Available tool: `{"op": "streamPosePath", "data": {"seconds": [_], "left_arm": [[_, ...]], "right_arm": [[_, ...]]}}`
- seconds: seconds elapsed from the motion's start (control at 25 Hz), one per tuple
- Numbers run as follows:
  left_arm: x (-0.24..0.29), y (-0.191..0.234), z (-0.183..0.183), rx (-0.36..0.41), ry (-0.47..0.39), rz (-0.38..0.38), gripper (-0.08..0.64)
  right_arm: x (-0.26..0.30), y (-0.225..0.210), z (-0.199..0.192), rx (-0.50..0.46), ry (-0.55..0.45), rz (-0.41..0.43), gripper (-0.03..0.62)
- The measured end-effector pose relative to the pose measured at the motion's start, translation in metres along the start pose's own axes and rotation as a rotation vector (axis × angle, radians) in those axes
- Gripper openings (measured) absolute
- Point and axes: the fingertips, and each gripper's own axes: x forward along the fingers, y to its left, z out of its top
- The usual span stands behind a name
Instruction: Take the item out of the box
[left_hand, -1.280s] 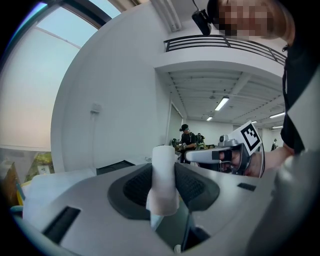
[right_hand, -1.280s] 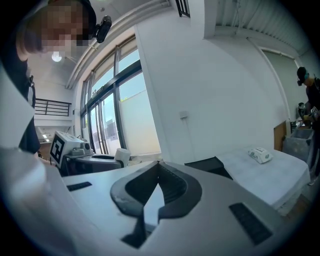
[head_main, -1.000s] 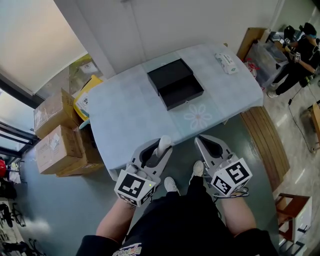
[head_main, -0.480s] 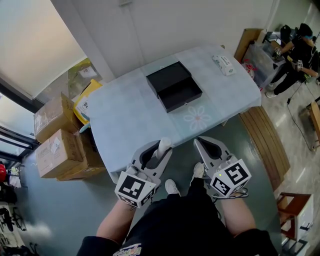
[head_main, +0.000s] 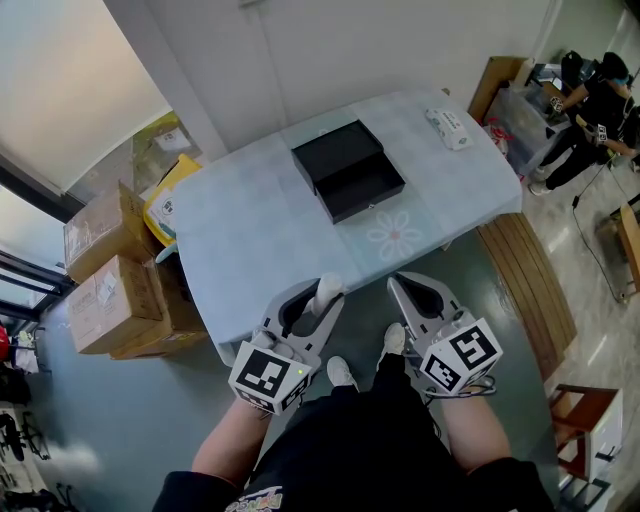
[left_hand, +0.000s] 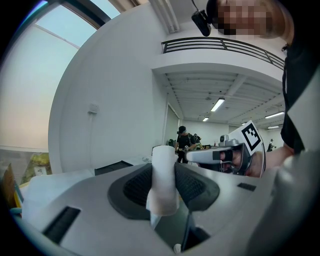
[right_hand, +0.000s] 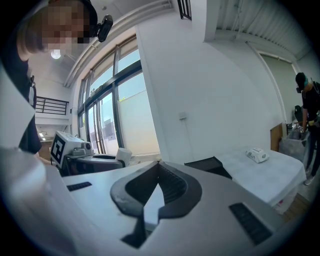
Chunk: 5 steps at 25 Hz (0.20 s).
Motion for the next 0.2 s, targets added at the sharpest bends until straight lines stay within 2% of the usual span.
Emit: {"op": "streamPosePath", "data": {"seconds": [0.2], "left_arm": [[0.0044, 0.0045, 0.0040, -0.002, 0.007, 0.009, 0.141]], "right_arm": [[0.0037, -0.0034, 0.0021, 0.000, 0.000, 0.002, 0.009]]}}
